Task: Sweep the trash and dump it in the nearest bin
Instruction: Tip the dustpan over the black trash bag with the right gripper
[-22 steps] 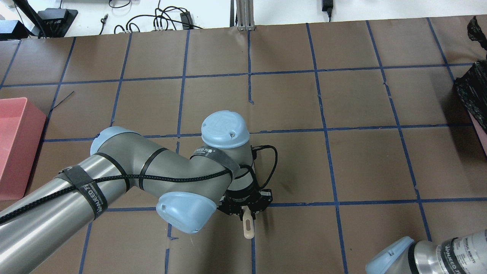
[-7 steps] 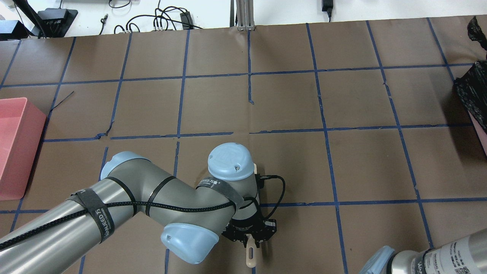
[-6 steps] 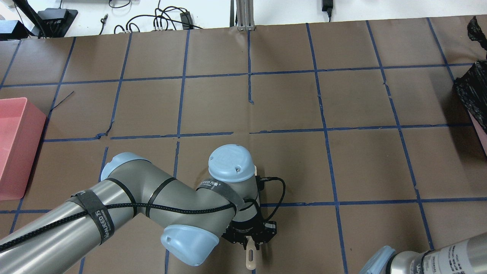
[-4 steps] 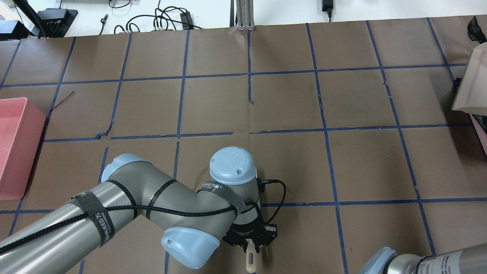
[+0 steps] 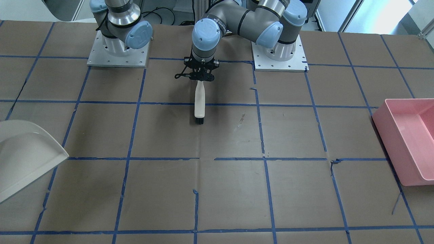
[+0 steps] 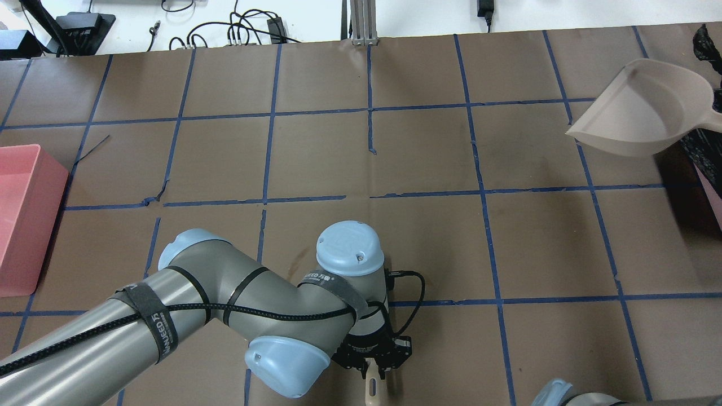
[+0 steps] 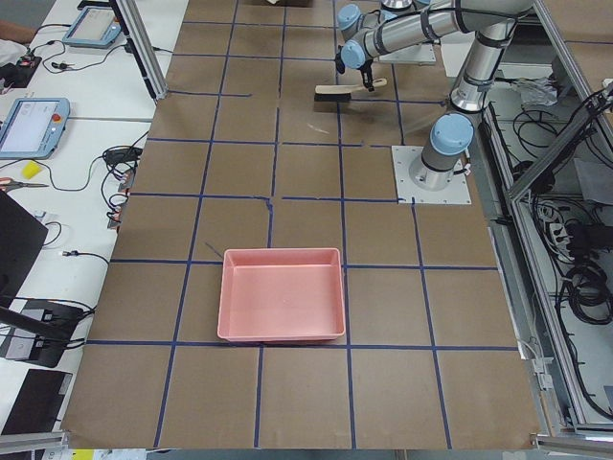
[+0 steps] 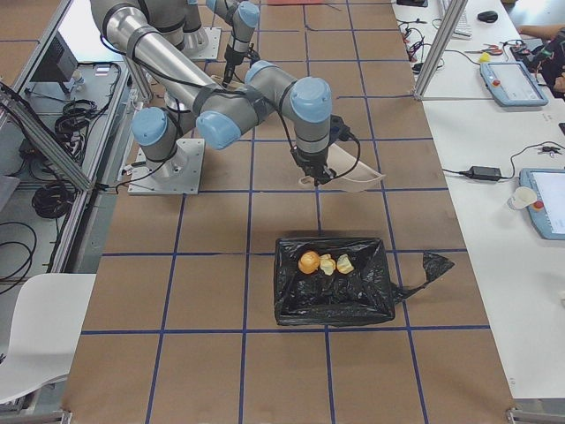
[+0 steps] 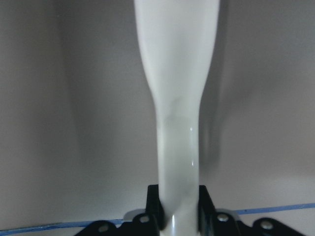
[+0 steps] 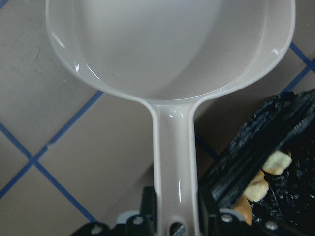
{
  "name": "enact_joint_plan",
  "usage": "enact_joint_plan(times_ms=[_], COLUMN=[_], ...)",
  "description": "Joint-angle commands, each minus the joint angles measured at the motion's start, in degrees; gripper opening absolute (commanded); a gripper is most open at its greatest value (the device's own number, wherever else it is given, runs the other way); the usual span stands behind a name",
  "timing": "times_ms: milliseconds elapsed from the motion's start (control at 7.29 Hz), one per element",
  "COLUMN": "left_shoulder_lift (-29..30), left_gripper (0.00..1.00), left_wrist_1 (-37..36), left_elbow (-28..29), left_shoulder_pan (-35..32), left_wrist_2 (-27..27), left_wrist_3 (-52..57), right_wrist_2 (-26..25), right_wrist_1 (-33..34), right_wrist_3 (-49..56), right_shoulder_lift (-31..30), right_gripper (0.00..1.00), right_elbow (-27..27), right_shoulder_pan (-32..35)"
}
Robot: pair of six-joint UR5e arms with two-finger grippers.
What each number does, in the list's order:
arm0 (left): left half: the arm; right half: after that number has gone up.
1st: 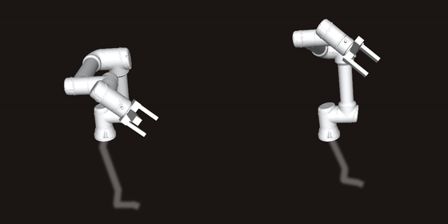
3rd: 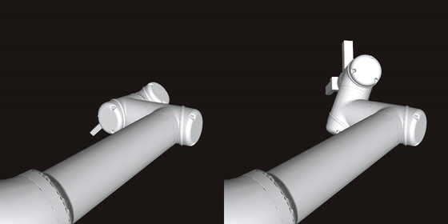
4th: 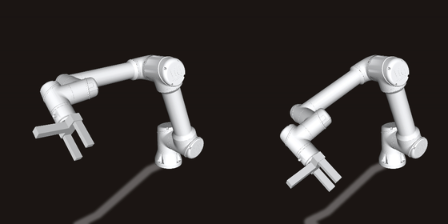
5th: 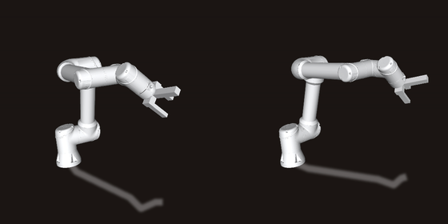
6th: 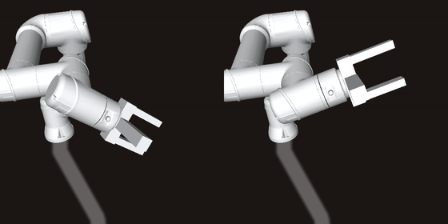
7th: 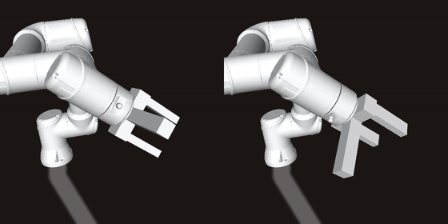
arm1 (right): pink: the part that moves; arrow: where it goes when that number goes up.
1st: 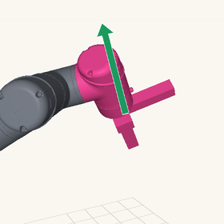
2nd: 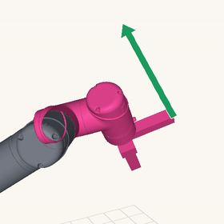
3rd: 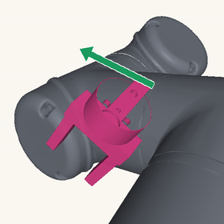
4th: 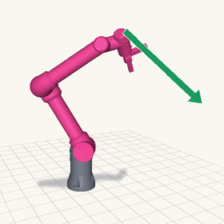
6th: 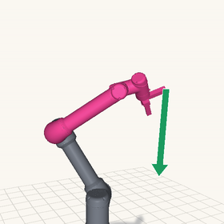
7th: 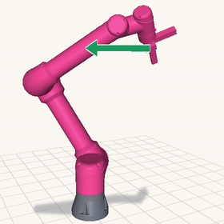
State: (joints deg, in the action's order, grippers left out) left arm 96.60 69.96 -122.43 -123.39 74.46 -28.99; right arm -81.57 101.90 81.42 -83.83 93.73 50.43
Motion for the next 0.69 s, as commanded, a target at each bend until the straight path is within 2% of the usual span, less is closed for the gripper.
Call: enact_joint_plan(times_ms=[0, 137, 275, 412, 549], left_shoulder_lift=[0.1, 0.1, 0.1, 0.0, -0.5], left_gripper=[0.47, 0.78, 0.95, 1.00, 1.00], left_wrist_1=[0.0, 0.0, 0.0, 0.0, -0.1], left_elbow=[0.1, 0.1, 0.1, 0.4, 1.0], left_shoulder_pan=[0.0, 0.0, 0.0, 0.1, 0.5], left_wrist_2=[0.1, 0.1, 0.1, 0.1, 0.2], left_wrist_3=[0.6, 0.6, 0.8, 1.1, 1.1], right_wrist_2=[0.1, 0.1, 0.3, -0.2, -0.5], right_wrist_1=[1.6, 1.6, 1.9, 4.4, 4.6], right_wrist_3=[-12.8, -20.4, -27.0, -31.0, -34.9], right_shoulder_lift=[0.2, 1.1, 2.3, 3.2, 3.6], right_gripper=[0.00, 0.00, 0.00, 0.00, 0.00], right_elbow=[1.0, 1.0, 0.9, 1.0, 1.0], right_shoulder_pan=[7.0, 9.3, 11.6, 14.1, 16.2])
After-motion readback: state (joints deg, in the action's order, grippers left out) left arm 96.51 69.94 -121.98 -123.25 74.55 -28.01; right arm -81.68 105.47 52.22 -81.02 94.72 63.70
